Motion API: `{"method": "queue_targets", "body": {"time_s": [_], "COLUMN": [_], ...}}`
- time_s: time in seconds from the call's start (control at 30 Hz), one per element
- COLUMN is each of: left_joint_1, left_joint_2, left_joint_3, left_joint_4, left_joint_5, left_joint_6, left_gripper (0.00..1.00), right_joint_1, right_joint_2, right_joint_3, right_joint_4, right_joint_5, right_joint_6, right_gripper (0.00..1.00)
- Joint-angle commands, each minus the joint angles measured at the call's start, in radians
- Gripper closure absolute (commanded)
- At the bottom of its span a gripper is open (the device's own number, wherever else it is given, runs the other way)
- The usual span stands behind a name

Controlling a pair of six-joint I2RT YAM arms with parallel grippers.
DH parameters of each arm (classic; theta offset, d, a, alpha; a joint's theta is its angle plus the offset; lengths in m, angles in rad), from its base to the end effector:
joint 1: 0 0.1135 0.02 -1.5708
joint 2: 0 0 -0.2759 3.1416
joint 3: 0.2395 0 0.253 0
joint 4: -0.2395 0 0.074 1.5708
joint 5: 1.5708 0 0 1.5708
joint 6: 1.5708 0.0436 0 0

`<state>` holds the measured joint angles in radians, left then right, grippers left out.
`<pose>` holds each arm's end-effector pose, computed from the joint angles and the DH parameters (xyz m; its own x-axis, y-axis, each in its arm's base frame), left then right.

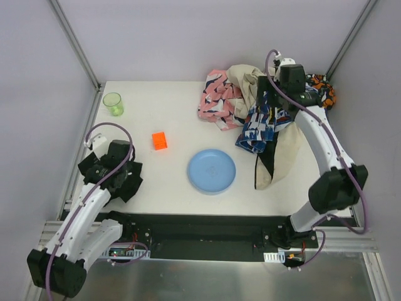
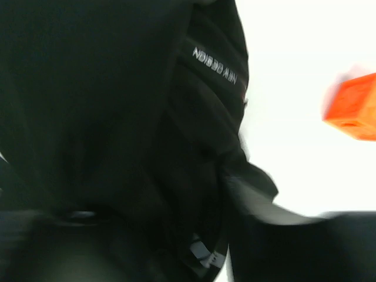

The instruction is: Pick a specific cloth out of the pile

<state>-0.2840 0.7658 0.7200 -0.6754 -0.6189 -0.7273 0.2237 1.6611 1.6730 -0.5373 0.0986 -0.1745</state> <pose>0.1527 -0.0182 0.2811 -0.3471 -0.4628 -0.8157 -0.5633 0.7983 -0.2132 0.3827 0.0827 0.3923 -0.4577 -0.2813 -0.8434 -0.2205 0.9549 -0.1988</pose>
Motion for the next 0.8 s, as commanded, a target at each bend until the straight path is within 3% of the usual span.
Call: {"method": "queue_targets", "body": {"time_s": [0.0, 0.03, 0.33, 0.43, 0.77], "left_joint_1": [0.052, 0.054, 0.052, 0.052, 0.052], "left_joint_2": [0.093, 0.098, -0.051, -0.137, -0.364], "left_joint_3": [-0.021, -0.005, 0.137, 0.128, 0.033], "left_joint_4": [0.002, 0.002, 0.002, 0.008, 0.094], "left_joint_5": [0.05, 0.062, 0.296, 0.347, 0.351], "left_joint_6": [-0.104, -0.101, 0.052, 0.039, 0.057], "left_gripper": [0.14, 0.01, 0.01, 0.01, 0.01], "right_joint_1": [0.002, 0.003, 0.003, 0.002, 0.003], "right_joint_2": [-0.213, -0.265, -0.621, -0.708, -0.919], "right_joint_3": [-0.206, -0.267, -0.685, -0.786, -0.984], "right_joint_4": [0.111, 0.135, 0.177, 0.177, 0.304], "right_joint_5": [0.064, 0.079, 0.233, 0.253, 0.266], "right_joint_6": [0.088, 0.101, 0.257, 0.28, 0.244], "right_gripper": [0.04, 0.04, 0.04, 0.04, 0.04]}}
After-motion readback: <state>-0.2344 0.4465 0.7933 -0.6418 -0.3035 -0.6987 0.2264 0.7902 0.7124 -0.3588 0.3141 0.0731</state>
